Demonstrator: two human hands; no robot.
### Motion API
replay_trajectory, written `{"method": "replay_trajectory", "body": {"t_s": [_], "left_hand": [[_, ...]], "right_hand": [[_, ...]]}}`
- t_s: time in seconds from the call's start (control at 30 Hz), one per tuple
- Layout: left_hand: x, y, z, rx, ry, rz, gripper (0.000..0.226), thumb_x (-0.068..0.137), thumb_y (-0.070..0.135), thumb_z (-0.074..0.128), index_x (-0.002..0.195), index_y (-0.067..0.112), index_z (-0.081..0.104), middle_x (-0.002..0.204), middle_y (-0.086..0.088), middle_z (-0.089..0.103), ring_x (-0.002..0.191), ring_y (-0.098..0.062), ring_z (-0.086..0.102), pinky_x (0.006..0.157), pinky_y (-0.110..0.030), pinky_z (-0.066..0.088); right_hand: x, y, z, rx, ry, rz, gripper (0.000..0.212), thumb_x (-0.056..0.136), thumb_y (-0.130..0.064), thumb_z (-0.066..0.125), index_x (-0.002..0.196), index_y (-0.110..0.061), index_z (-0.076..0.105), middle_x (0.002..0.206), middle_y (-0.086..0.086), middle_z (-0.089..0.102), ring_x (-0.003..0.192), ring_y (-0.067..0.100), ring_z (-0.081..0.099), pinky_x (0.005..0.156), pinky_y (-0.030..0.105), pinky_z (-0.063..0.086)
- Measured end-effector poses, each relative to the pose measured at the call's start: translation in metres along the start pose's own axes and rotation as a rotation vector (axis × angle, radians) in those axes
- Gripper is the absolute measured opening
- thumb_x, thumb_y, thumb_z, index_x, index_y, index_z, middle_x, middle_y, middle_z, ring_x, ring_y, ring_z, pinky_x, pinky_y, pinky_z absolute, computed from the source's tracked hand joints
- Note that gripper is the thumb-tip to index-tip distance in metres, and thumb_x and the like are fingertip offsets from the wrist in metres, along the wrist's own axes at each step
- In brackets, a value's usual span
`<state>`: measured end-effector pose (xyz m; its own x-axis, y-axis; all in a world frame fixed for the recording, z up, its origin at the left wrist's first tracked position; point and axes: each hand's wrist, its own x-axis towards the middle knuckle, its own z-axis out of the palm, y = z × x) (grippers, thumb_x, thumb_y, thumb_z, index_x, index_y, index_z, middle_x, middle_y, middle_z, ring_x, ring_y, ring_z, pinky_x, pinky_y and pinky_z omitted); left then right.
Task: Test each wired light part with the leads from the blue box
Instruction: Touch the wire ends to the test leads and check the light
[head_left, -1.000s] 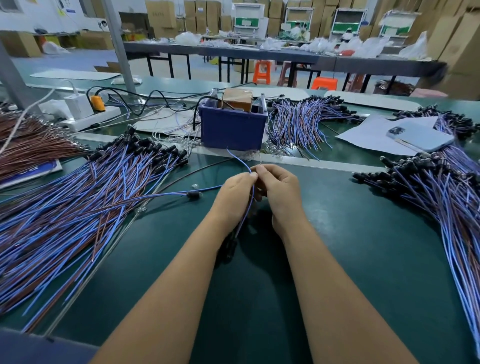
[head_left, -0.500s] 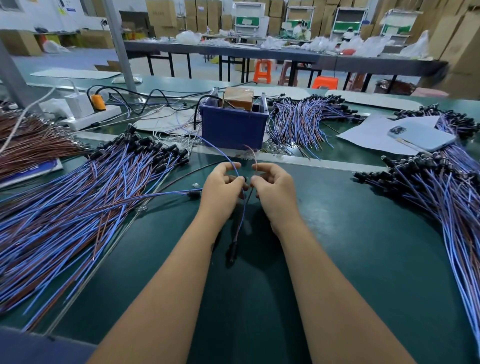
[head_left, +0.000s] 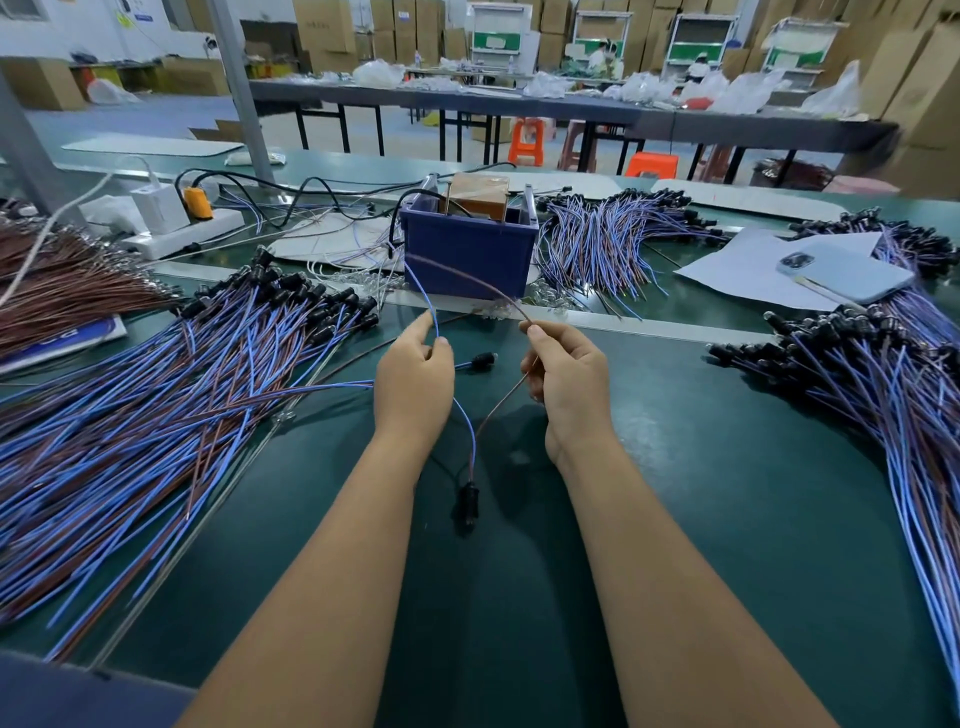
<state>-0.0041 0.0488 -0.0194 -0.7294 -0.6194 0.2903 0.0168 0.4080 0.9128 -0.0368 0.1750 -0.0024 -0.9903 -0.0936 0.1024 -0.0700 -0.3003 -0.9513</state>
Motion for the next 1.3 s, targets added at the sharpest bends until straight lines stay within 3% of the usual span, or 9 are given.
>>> {"method": "replay_trajectory", "body": {"t_s": [0.07, 0.17, 0.33, 0.4, 0.5, 0.57, 0.9, 1.3], "left_hand": [[0.000, 0.000, -0.004, 0.002, 0.009, 0.005, 0.044, 0.095, 0.013, 0.044, 0.138, 0.020, 0.052, 0.042, 0.013, 0.036, 0.040, -0.008, 0.032, 0.046, -0.025, 0.029], [0.002, 0.000, -0.009, -0.015, 0.044, -0.003, 0.037, 0.090, 0.011, 0.045, 0.121, 0.022, 0.063, 0.056, 0.004, 0.046, 0.045, -0.008, 0.032, 0.043, -0.019, 0.028], [0.004, 0.003, -0.008, -0.002, 0.038, -0.009, 0.033, 0.087, 0.012, 0.049, 0.113, 0.022, 0.066, 0.074, -0.019, 0.064, 0.055, -0.016, 0.044, 0.055, -0.031, 0.038], [0.004, 0.002, -0.007, 0.026, 0.031, 0.007, 0.035, 0.087, 0.012, 0.050, 0.117, 0.021, 0.066, 0.067, -0.016, 0.060, 0.053, -0.015, 0.043, 0.054, -0.030, 0.038], [0.007, -0.001, -0.005, 0.079, 0.017, 0.006, 0.039, 0.087, 0.013, 0.051, 0.122, 0.020, 0.066, 0.050, 0.007, 0.040, 0.044, -0.009, 0.035, 0.047, -0.025, 0.032], [0.008, -0.001, -0.004, 0.114, 0.009, -0.008, 0.040, 0.087, 0.013, 0.051, 0.123, 0.022, 0.066, 0.047, 0.008, 0.036, 0.043, -0.009, 0.035, 0.045, -0.025, 0.030], [0.006, 0.000, -0.003, 0.128, -0.034, 0.008, 0.038, 0.084, 0.013, 0.051, 0.111, 0.027, 0.073, 0.041, 0.008, 0.036, 0.051, -0.015, 0.031, 0.053, -0.029, 0.031], [0.008, -0.003, -0.002, 0.145, -0.038, -0.003, 0.039, 0.084, 0.015, 0.051, 0.116, 0.026, 0.071, 0.041, 0.014, 0.043, 0.047, -0.011, 0.034, 0.050, -0.028, 0.032]], "right_hand": [[0.000, -0.001, 0.000, 0.017, 0.025, 0.004, 0.016, 0.095, -0.005, 0.054, 0.088, -0.012, 0.067, 0.062, 0.002, 0.052, 0.045, 0.001, 0.046, 0.043, 0.012, 0.033], [0.002, -0.001, -0.001, 0.038, 0.071, 0.000, 0.018, 0.095, -0.006, 0.055, 0.085, -0.016, 0.067, 0.062, 0.003, 0.054, 0.042, 0.002, 0.043, 0.042, 0.014, 0.033], [0.006, 0.001, 0.000, 0.037, 0.133, -0.006, 0.016, 0.096, -0.008, 0.056, 0.088, -0.016, 0.068, 0.061, 0.003, 0.056, 0.041, 0.006, 0.042, 0.043, 0.016, 0.037], [0.008, 0.001, 0.000, 0.042, 0.144, -0.004, 0.018, 0.096, -0.007, 0.055, 0.088, -0.017, 0.067, 0.061, 0.004, 0.057, 0.040, 0.006, 0.044, 0.042, 0.016, 0.039], [0.010, 0.003, 0.000, 0.028, 0.149, -0.006, 0.019, 0.097, -0.007, 0.053, 0.089, -0.017, 0.067, 0.062, 0.004, 0.058, 0.041, 0.006, 0.047, 0.042, 0.017, 0.040], [0.011, 0.003, 0.000, 0.022, 0.151, -0.008, 0.018, 0.097, -0.007, 0.053, 0.090, -0.017, 0.066, 0.063, 0.005, 0.059, 0.041, 0.006, 0.048, 0.042, 0.017, 0.041], [0.014, 0.005, 0.001, 0.033, 0.184, -0.002, 0.016, 0.097, -0.005, 0.052, 0.107, -0.008, 0.064, 0.066, 0.006, 0.059, 0.041, 0.006, 0.050, 0.044, 0.018, 0.044], [0.013, 0.004, 0.000, 0.014, 0.168, 0.012, 0.014, 0.097, -0.006, 0.052, 0.102, -0.012, 0.064, 0.067, 0.006, 0.060, 0.042, 0.007, 0.052, 0.046, 0.019, 0.047]]}}
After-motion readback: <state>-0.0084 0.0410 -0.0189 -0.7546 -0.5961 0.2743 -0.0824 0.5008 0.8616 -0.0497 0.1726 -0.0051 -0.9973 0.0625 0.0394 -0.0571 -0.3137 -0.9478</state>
